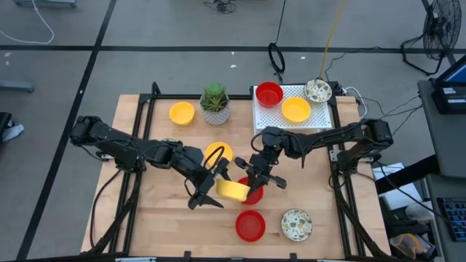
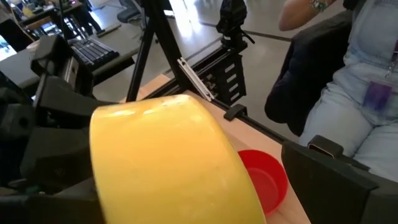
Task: Pick & Place Mini bowls
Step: Stack the yellow bowl on top of the other yellow bowl on the shelf
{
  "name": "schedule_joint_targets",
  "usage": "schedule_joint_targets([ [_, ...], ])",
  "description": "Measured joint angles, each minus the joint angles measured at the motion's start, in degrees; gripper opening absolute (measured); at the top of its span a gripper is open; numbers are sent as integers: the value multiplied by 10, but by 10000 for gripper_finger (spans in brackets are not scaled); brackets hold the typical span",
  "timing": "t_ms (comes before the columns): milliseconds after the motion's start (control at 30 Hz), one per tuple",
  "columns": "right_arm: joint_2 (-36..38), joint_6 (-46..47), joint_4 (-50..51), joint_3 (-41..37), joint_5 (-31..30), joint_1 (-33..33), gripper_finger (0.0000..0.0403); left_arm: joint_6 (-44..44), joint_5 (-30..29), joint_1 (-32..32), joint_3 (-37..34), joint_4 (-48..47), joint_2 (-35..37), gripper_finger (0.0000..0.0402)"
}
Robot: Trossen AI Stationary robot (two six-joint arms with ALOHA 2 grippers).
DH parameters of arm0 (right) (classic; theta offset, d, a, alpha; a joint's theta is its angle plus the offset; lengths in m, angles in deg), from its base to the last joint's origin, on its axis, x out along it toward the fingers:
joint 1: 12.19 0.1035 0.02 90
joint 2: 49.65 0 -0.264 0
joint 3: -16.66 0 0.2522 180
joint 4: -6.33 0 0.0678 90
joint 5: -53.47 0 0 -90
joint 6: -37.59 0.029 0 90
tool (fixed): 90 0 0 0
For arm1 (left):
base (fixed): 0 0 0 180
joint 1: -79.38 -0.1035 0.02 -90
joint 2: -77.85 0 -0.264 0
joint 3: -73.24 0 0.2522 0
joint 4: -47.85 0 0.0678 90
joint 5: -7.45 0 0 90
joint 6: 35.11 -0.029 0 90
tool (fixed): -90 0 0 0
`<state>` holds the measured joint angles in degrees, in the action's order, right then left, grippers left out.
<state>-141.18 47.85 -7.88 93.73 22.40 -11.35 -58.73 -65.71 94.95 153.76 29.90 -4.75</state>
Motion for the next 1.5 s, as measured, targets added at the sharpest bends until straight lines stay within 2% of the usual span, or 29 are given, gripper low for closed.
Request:
schedule_joint_targets([
  [300,19,25,22,0,-80,25,0,-16,0,0,0,15,0,340],
  [600,21,11,27,0,-112,35,0,-32,0,0,0,14,0,340],
  [800,21,9,30,0,-120,39,0,-44,9,0,0,14,0,340],
  [967,39,-2,74,1,-61,29,0,-51,8,0,0,16,0,340],
  [1033,53,-23,131,0,-45,25,0,-46,-15,0,0,14,0,340],
  [1200,82,-120,257,-1,-47,26,0,-44,-151,-1,0,30,5,340],
  [1267,91,-138,278,0,-75,30,0,-43,-177,-7,0,30,5,340],
  [1367,109,-148,312,0,-118,33,0,-41,-179,-16,0,30,5,340],
  [1500,146,-156,388,0,-213,34,0,-22,-204,-21,0,27,5,340],
])
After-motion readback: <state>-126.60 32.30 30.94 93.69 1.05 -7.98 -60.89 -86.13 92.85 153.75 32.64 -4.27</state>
